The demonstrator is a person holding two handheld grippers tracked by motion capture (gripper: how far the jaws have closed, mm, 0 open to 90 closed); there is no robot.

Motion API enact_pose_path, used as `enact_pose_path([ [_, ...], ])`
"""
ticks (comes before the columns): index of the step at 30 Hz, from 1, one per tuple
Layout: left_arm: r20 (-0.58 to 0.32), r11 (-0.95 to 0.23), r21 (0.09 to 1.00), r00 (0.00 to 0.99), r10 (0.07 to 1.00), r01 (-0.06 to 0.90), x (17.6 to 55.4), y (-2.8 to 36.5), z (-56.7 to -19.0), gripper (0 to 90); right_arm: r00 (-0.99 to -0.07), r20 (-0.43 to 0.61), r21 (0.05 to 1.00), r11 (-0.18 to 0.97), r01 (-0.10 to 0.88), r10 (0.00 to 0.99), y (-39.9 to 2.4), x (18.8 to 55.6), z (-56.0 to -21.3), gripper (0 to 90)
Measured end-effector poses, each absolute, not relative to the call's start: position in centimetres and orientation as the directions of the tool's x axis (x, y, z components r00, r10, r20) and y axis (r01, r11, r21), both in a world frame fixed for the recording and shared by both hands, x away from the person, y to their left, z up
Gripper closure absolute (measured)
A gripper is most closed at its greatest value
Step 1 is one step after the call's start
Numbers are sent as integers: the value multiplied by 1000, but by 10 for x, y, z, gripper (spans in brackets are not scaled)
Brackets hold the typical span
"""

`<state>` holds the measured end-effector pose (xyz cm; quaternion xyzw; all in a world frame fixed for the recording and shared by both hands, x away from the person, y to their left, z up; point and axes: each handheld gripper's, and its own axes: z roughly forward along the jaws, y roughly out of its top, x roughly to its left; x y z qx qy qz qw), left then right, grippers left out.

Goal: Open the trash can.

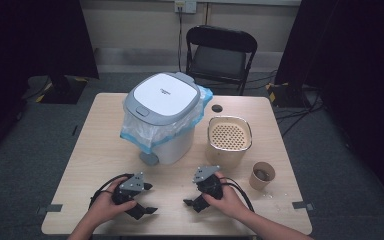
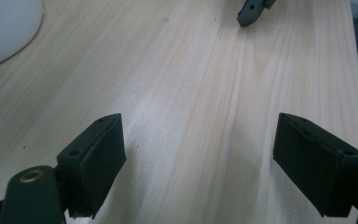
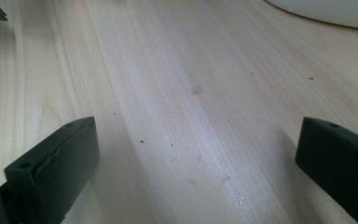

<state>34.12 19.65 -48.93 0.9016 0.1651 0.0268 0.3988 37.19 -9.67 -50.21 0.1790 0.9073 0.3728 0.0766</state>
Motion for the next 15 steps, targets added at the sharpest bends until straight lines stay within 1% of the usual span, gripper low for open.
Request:
enact_pose_path([
  [2, -83, -623, 726, 937, 339, 290, 344, 199, -488, 160, -926, -8, 705, 659, 263, 378, -96, 372, -502, 0],
  [4, -96, -593, 744, 927, 363, 309, 345, 204, -484, 161, -925, -7, 704, 659, 265, 379, -96, 372, -502, 0],
  [6, -93, -588, 747, 924, 370, 311, 347, 207, -480, 161, -925, -7, 704, 659, 265, 379, -96, 372, -502, 0],
  [9, -111, -566, 751, 911, 397, 338, 350, 211, -473, 161, -925, -7, 704, 659, 265, 379, -96, 372, -502, 0],
  [15, -122, -552, 754, 902, 413, 355, 354, 218, -463, 161, -925, -6, 704, 659, 265, 379, -96, 372, -502, 0],
])
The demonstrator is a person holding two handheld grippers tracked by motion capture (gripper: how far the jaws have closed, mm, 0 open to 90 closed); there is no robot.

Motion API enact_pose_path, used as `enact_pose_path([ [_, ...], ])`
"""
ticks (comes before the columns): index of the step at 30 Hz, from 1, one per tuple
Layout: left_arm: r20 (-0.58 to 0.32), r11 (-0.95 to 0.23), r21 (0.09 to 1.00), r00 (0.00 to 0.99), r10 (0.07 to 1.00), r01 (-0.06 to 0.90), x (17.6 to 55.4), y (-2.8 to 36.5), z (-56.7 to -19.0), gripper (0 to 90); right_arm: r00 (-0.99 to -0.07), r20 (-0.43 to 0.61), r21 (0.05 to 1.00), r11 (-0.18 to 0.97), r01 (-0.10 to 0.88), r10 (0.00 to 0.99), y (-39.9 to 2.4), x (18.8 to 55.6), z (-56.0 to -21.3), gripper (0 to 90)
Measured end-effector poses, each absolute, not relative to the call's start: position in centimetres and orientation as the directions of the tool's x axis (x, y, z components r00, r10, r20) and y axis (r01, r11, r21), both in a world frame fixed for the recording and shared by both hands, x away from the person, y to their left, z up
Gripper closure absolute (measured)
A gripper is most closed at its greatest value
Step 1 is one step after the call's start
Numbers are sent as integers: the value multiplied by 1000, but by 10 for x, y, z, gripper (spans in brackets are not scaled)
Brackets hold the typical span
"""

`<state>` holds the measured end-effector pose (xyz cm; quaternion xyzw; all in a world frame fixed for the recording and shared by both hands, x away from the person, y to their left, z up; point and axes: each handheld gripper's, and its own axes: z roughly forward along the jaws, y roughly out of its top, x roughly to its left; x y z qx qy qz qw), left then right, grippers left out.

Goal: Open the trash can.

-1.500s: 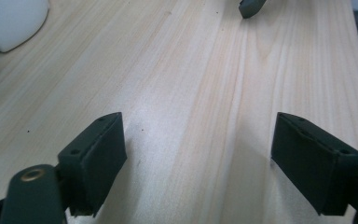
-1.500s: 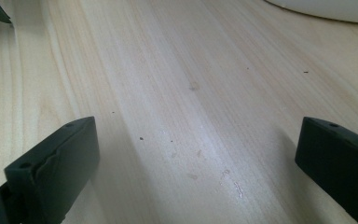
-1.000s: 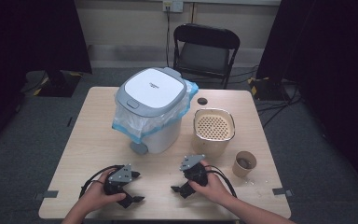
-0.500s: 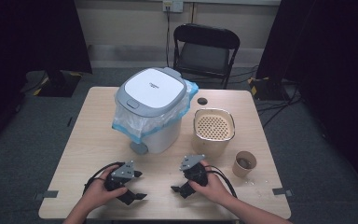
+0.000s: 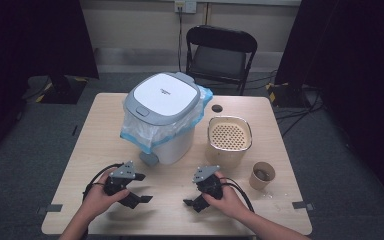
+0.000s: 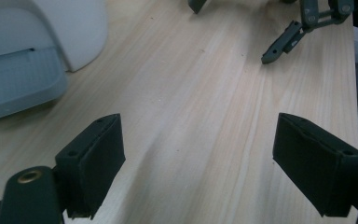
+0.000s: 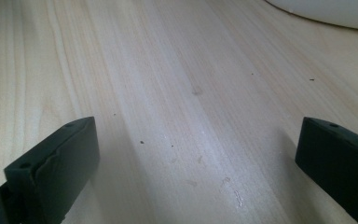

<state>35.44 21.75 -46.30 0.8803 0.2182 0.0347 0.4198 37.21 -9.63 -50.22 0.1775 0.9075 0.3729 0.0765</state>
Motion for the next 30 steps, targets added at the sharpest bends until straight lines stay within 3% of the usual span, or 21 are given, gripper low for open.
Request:
enact_pose_path([
  [30, -129, -550, 738, 882, 454, 391, 367, 234, -389, 163, -925, -6, 704, 659, 266, 380, -96, 372, -502, 0],
])
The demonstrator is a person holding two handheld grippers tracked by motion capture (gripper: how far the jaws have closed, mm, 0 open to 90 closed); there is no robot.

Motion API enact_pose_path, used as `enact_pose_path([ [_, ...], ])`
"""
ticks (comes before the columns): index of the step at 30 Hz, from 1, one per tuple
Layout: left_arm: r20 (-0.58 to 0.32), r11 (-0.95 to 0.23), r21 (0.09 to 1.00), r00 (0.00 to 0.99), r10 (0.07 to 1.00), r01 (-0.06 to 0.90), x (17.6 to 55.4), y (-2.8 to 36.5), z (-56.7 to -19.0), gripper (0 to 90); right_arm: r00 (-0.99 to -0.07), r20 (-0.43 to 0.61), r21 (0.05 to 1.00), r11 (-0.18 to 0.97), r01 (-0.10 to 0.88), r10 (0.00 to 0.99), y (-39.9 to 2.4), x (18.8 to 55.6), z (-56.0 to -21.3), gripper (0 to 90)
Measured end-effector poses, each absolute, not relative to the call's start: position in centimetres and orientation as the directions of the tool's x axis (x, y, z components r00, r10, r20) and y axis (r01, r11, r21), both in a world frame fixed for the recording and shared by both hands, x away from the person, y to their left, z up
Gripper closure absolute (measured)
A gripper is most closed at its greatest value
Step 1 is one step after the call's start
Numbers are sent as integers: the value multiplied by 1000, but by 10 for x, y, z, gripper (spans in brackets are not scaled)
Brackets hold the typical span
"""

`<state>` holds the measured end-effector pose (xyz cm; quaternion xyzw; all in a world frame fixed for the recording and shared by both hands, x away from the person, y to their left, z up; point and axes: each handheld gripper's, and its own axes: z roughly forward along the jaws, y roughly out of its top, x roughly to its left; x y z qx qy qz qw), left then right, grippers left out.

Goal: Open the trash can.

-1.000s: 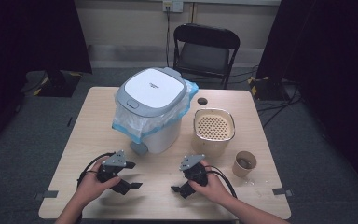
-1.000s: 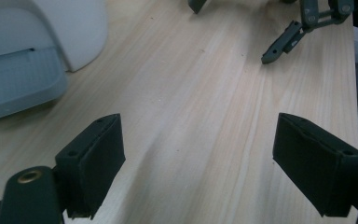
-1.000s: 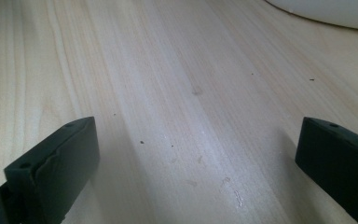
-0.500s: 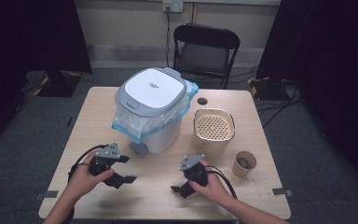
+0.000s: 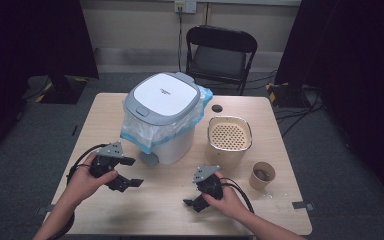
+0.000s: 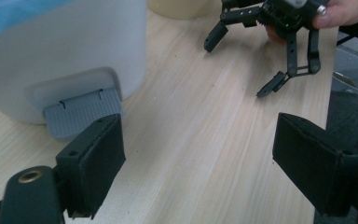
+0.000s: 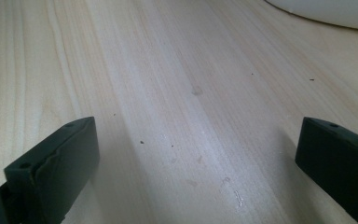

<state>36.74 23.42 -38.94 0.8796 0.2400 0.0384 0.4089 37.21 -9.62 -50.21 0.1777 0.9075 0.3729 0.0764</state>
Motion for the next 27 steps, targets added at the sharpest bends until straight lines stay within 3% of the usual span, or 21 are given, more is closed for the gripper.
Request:
enact_pose_path([
  [27, -122, -567, 733, 893, 433, 375, 383, 240, -328, 163, -925, -9, 706, 658, 262, 379, -96, 372, -502, 0],
])
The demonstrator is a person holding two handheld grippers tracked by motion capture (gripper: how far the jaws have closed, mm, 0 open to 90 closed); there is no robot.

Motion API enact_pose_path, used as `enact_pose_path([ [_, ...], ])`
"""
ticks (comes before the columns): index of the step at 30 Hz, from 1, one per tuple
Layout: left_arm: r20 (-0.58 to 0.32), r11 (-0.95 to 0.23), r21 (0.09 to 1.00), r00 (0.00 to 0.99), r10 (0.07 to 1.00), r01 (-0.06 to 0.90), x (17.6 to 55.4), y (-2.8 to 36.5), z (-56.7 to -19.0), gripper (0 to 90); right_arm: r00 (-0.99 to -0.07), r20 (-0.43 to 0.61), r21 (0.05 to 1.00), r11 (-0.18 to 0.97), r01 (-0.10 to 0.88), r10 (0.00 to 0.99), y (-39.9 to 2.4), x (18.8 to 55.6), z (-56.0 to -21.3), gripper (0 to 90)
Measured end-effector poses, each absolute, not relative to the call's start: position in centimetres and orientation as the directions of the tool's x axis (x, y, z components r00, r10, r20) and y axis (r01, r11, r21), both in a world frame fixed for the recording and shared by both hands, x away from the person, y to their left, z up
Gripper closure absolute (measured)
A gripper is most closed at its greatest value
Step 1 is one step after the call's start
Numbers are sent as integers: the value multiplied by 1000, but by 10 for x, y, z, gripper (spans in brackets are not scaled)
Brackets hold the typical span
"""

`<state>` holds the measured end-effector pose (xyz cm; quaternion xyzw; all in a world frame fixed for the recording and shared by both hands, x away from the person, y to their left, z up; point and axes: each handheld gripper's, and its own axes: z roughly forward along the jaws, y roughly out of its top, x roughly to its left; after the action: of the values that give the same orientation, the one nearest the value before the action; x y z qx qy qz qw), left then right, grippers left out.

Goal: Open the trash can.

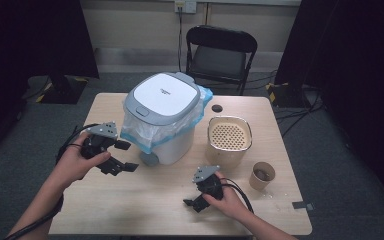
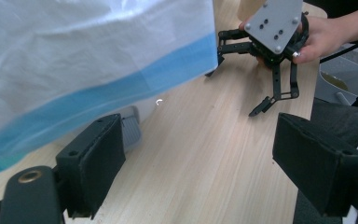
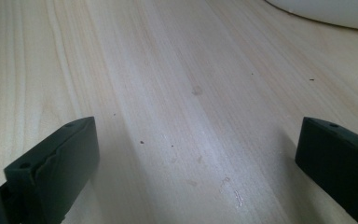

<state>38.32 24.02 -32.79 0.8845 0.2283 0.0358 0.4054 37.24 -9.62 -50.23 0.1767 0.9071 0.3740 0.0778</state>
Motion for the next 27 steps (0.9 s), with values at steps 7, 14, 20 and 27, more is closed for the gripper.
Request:
enact_pose_path([
  [7, -125, -568, 734, 896, 426, 372, 389, 238, -312, 162, -925, -9, 706, 658, 263, 379, -96, 372, -502, 0],
  [14, -123, -575, 732, 901, 416, 366, 392, 236, -301, 163, -925, -9, 706, 658, 263, 379, -96, 372, -502, 0],
  [20, -114, -576, 736, 903, 415, 357, 395, 234, -289, 162, -925, -9, 706, 658, 263, 379, -96, 372, -502, 0],
  [27, -108, -580, 736, 907, 408, 349, 398, 232, -281, 163, -925, -10, 704, 660, 263, 380, -96, 372, -502, 0],
])
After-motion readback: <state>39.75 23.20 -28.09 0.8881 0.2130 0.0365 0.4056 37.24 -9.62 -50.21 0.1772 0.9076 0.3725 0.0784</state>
